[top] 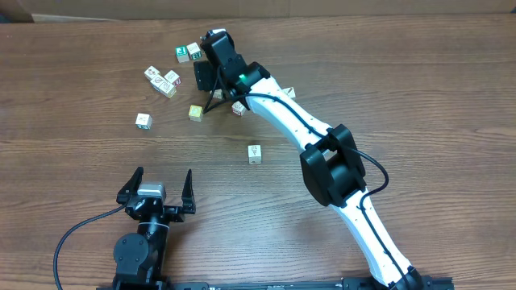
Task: Form a tower
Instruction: 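Lower the right gripper and grasp the red-K letter block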
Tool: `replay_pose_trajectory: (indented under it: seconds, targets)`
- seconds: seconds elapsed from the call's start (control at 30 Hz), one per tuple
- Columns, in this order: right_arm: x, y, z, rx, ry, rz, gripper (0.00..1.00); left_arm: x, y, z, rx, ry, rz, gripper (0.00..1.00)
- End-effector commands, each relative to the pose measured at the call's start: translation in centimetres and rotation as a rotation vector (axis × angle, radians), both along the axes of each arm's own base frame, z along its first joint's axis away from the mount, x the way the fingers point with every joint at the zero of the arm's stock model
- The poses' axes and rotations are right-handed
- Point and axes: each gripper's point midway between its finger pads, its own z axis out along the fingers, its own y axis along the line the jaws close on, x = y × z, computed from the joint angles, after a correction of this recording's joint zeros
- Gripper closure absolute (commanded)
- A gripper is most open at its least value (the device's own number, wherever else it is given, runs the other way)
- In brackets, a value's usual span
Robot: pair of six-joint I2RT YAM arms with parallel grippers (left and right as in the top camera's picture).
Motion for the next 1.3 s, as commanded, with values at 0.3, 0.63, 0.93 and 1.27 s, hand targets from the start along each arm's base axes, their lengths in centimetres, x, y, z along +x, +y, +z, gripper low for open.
replay_pose_trajectory:
  seconds: [0.3,0.63,0.93,1.27]
  targets:
    - [0.9,-1.3,-2.2,-0.048,-0.014,-0.036,0.30,0.0,0.0,0.1,0.014,-0.011,-0.006,0.01]
    - [0.5,-1.6,-5.2,-0.078,0.026,-0.035,0.37,0.0,0.0,0.1,0.014,-0.011,-0.006,0.00]
    - [0.7,-1.4,-5.5,-0.071,0.016,-0.036,0.51,0.0,0.0,0.1,0.014,-0.011,-0.006,0.01]
    - [0.9,-1.3,-5.4,-0.063,0.010,-0.038,0.53,0.0,0.0,0.1,0.014,-0.011,-0.006,0.00]
